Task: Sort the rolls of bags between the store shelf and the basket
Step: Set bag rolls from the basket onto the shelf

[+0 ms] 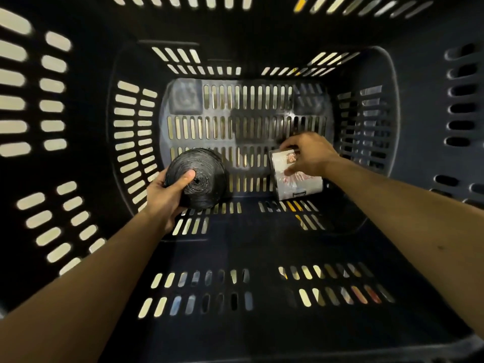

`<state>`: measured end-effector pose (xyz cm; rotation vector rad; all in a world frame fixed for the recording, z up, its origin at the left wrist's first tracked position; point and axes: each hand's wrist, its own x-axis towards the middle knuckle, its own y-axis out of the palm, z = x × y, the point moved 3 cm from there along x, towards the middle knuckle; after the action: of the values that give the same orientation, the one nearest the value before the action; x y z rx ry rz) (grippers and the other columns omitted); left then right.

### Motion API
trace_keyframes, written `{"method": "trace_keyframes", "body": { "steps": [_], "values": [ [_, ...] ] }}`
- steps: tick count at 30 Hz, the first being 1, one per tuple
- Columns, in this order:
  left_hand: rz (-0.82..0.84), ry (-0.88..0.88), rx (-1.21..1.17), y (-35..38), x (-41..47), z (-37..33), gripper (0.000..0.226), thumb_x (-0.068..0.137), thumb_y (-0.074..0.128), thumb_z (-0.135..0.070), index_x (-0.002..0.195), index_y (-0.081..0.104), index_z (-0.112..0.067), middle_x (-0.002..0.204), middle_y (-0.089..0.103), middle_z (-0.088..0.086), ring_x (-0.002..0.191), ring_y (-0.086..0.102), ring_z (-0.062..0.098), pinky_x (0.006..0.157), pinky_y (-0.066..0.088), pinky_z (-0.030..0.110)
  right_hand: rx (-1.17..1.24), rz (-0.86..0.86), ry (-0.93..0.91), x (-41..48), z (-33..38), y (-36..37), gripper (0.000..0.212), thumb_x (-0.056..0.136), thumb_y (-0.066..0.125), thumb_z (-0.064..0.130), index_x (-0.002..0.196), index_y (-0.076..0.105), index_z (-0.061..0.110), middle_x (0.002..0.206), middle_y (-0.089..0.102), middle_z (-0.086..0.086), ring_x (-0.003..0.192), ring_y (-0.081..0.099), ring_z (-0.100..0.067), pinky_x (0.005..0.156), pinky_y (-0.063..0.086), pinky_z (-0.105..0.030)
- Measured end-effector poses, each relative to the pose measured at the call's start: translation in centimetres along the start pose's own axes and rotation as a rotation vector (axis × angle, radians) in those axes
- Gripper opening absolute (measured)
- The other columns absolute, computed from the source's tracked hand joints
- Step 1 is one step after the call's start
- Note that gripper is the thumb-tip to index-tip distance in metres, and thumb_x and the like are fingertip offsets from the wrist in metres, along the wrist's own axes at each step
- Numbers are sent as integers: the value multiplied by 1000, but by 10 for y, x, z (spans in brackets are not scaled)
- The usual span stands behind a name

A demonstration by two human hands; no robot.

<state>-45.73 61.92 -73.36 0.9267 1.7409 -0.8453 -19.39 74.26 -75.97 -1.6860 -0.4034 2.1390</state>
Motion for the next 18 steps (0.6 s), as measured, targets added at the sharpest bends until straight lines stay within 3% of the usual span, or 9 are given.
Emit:
{"method": "trace_keyframes", "body": {
  "steps": [6, 9, 11, 14, 18],
  "values": [
    [-47, 6, 20, 1, -10, 6, 49, 87, 63, -16, 134, 47, -19, 119, 56, 2, 99, 60, 21, 64, 56, 30, -46, 34, 35, -4, -2, 0, 54, 71, 79, 27, 119, 53, 23, 115, 59, -4, 106, 53, -21, 94, 43, -37],
    [-142, 32, 65, -2, -9, 4, 55, 88, 63, -16, 138, 40, -17, 128, 52, 7, 114, 55, 28, 86, 54, 42, -139, -13, 33, -12, -2, 2, 61, 76, 75, 34, 130, 47, 26, 127, 52, -5, 117, 48, -23, 100, 40, -40],
    [-206, 95, 213, -1, -11, 0, 55, 88, 64, -18, 137, 40, -15, 132, 51, 11, 119, 53, 30, 98, 47, 46, -223, -34, 26, -18, -2, 6, 67, 82, 69, 38, 140, 38, 28, 138, 44, -5, 127, 42, -26, 106, 35, -41],
    [-273, 185, 429, 3, -18, -10, 54, 89, 64, -17, 137, 40, -15, 135, 51, 9, 123, 50, 28, 102, 43, 37, -274, -74, 32, -28, -3, 11, 72, 86, 63, 42, 146, 27, 27, 147, 37, -6, 133, 36, -29, 110, 30, -42],
    [-248, 295, 686, 5, -34, -26, 59, 87, 66, -18, 139, 37, -13, 137, 50, 9, 127, 47, 27, 108, 38, 37, -213, -157, 61, -52, 3, 3, 71, 89, 60, 37, 147, 24, 18, 147, 37, -10, 135, 34, -29, 113, 27, -39]
  ]
}}
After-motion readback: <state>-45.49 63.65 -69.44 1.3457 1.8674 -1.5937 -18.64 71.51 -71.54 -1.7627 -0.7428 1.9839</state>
